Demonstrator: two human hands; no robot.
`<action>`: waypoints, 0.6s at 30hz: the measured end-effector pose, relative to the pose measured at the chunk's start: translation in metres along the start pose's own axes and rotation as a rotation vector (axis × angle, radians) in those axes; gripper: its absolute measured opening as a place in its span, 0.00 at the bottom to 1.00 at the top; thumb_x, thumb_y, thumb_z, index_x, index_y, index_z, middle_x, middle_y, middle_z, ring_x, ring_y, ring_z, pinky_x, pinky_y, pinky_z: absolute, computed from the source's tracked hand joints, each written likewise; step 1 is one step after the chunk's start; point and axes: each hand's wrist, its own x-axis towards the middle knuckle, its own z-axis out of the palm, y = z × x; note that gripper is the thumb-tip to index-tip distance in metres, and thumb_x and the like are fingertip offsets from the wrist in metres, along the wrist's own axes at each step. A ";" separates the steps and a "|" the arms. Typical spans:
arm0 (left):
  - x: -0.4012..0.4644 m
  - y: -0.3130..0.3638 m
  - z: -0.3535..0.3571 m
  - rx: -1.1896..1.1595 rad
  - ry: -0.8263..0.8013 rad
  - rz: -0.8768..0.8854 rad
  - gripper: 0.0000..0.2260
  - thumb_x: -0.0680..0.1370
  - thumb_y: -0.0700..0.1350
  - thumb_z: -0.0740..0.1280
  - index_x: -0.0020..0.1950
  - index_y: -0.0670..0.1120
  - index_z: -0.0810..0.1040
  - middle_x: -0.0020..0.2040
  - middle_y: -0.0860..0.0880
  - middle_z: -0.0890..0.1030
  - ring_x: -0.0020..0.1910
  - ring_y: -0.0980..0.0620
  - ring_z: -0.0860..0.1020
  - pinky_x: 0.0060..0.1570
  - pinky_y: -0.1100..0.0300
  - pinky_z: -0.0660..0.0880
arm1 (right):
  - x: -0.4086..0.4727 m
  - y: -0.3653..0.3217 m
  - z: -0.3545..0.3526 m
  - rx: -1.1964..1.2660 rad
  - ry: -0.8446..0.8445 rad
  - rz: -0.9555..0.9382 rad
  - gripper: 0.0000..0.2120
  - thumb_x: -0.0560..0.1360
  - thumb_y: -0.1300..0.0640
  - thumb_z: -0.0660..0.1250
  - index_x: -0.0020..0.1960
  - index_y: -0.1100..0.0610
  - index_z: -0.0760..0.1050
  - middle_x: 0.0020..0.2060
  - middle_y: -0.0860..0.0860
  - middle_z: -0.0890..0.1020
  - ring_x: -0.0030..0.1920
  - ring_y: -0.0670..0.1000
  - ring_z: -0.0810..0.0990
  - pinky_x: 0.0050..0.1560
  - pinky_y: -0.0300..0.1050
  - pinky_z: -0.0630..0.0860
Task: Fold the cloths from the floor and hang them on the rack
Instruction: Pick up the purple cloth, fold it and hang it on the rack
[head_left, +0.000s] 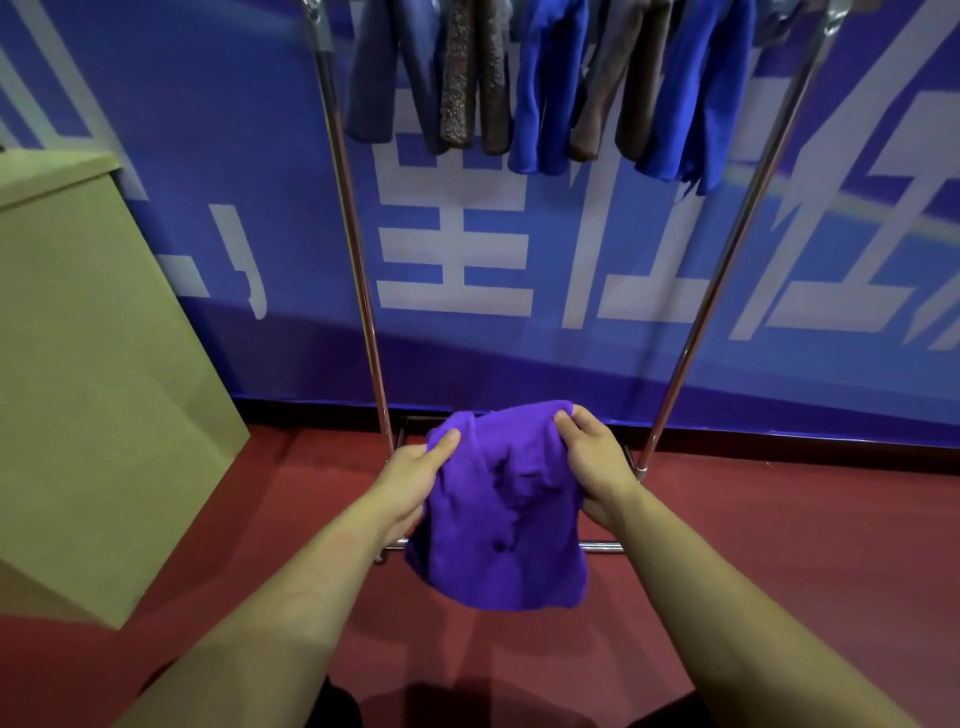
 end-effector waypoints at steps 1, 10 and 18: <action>0.003 -0.003 -0.004 0.075 0.037 0.027 0.21 0.79 0.56 0.69 0.50 0.37 0.85 0.49 0.38 0.86 0.52 0.42 0.84 0.61 0.41 0.77 | 0.002 0.002 -0.004 -0.074 0.012 -0.028 0.10 0.84 0.59 0.59 0.54 0.62 0.78 0.48 0.57 0.83 0.48 0.52 0.79 0.56 0.52 0.78; 0.011 0.001 -0.033 0.669 0.233 0.255 0.27 0.81 0.63 0.59 0.33 0.42 0.72 0.31 0.49 0.72 0.32 0.52 0.68 0.35 0.56 0.68 | 0.011 0.008 -0.027 -0.205 0.054 -0.031 0.10 0.84 0.59 0.59 0.50 0.57 0.79 0.44 0.54 0.83 0.45 0.51 0.78 0.49 0.48 0.76; 0.014 0.005 -0.041 0.522 0.471 0.219 0.27 0.81 0.61 0.60 0.29 0.44 0.66 0.28 0.48 0.69 0.30 0.48 0.66 0.33 0.51 0.62 | 0.017 0.008 -0.041 -0.057 0.207 0.018 0.11 0.84 0.59 0.58 0.49 0.61 0.78 0.41 0.57 0.81 0.44 0.55 0.77 0.48 0.49 0.75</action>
